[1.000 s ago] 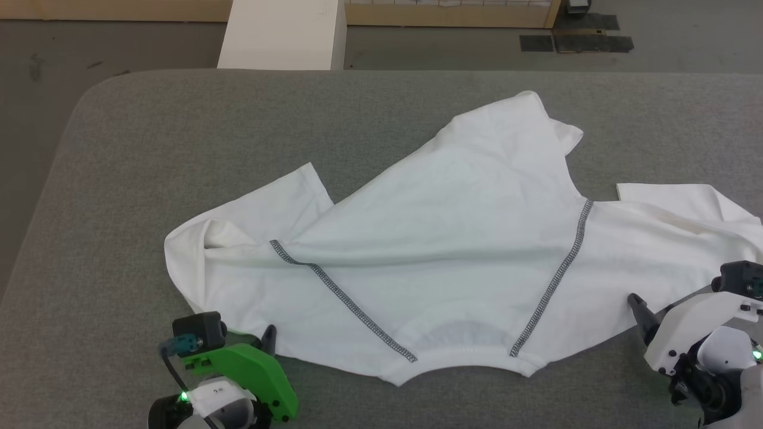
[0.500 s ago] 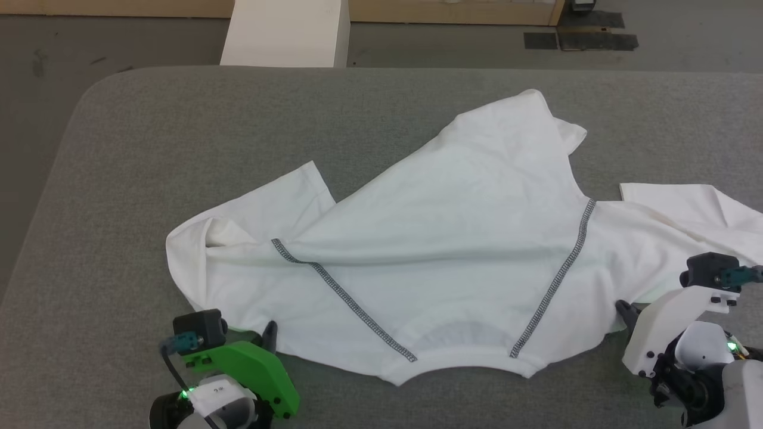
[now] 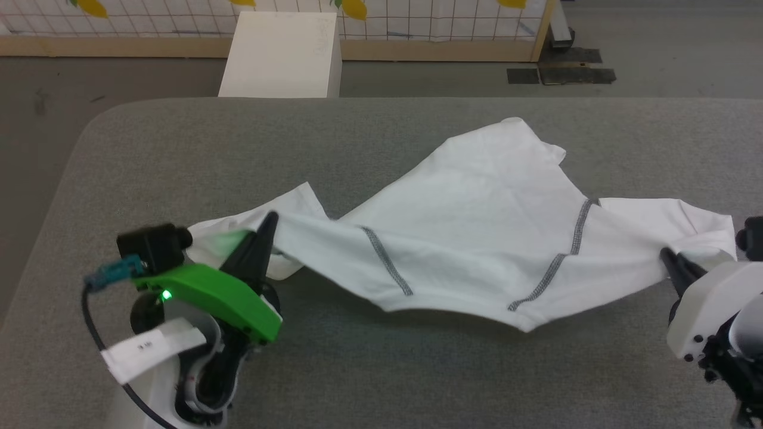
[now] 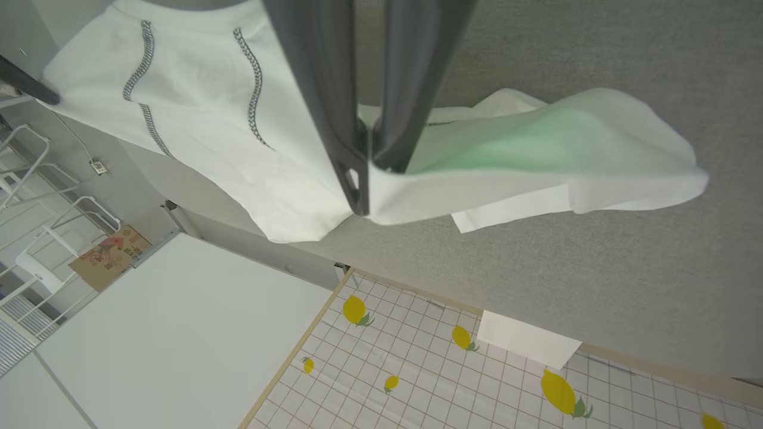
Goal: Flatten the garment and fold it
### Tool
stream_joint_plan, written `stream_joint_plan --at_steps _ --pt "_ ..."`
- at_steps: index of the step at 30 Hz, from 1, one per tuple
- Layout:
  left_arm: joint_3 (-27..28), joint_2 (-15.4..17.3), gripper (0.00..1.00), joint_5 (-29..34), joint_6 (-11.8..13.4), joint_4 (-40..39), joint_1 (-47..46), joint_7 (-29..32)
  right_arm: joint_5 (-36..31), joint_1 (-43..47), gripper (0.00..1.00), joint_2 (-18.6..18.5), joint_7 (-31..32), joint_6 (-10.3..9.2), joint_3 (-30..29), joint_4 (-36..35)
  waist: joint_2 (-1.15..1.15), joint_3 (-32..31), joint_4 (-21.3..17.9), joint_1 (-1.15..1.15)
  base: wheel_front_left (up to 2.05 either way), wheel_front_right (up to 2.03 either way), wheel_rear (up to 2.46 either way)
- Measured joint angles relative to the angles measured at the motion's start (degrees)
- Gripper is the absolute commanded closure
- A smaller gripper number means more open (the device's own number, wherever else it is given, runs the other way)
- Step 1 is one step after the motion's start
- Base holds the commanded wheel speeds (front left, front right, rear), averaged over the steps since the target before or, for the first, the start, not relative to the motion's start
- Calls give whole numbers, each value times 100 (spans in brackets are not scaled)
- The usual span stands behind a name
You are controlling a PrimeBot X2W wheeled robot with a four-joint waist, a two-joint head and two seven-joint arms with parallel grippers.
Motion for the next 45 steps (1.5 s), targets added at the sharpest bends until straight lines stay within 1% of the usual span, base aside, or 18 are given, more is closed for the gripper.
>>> stream_joint_plan --at_steps 1,2,3,5,8,12,14,17,19,21,24,27,29,31,33,38,42,45 --pt "16 58 100 -90 -18 -188 -135 149 -3 -38 100 -85 144 0 48 -200 0 -12 -25 0 0 0 0" --pt "101 203 100 -303 -18 -605 -621 577 -13 -354 100 -490 547 0 232 -638 0 -28 -111 0 0 0 0" --pt "111 287 100 -301 -11 -722 -828 714 -11 -539 100 -648 668 0 304 -749 0 -22 -144 0 0 0 0" --pt "127 398 100 -299 70 -891 -1250 954 33 -953 100 -899 858 0 413 -871 0 14 -195 0 0 0 0" --pt "188 401 100 -454 218 -954 -1963 1250 87 -1738 100 -1235 1094 0 572 -846 0 132 -253 0 0 0 0" --pt "299 414 100 -527 413 -675 -2976 1496 97 -2885 100 -1630 1255 0 873 -446 0 373 -325 0 0 0 0" --pt "390 356 100 -644 541 -422 -3461 1558 63 -3460 100 -1775 1252 0 1058 -160 0 518 -359 0 0 0 0" --pt "535 339 100 -633 715 71 -4264 1494 -112 -4328 100 -2022 1162 1 1432 381 0 792 -413 0 0 0 0" --pt "548 338 100 -550 813 394 -4739 1428 -230 -4831 100 -2108 1023 1 1605 735 0 978 -443 0 0 0 0" --pt "523 344 100 -407 887 715 -5210 1298 -330 -5341 100 -2120 816 1 1725 1091 0 1175 -471 1 0 0 0" --pt "491 394 100 -76 1000 1193 -5968 1004 -531 -6190 100 -2016 328 1 1782 1611 0 1528 -519 1 0 0 0" --pt "456 537 100 333 1083 1548 -6634 587 -744 -6859 100 -1908 -125 1 1760 2034 0 1857 -558 1 0 0 0" --pt "530 534 100 378 1187 1738 -7049 304 -857 -7238 100 -1762 -446 2 1637 2292 0 2059 -583 2 0 0 0" --pt "586 537 100 526 1207 1935 -7493 -56 -976 -7655 100 -1562 -887 4 1407 2516 0 2277 -610 2 0 0 0" --pt "687 524 100 526 1215 2075 -7849 -391 -1129 -8011 100 -1468 -1313 5 1276 2682 0 2460 -635 1 0 0 0" --pt "808 532 100 528 1111 2330 -8349 -1065 -1434 -8734 100 -1341 -2348 7 1043 3169 0 2860 -691 1 0 0 0" --pt "844 552 100 463 923 2486 -8374 -1176 -1465 -8918 100 -1346 -2709 7 1062 3594 0 3053 -699 1 0 0 0" --pt "805 661 100 452 761 2674 -8174 -1120 -1368 -8841 100 -1410 -2914 7 1272 3897 0 3128 -656 1 0 0 0"
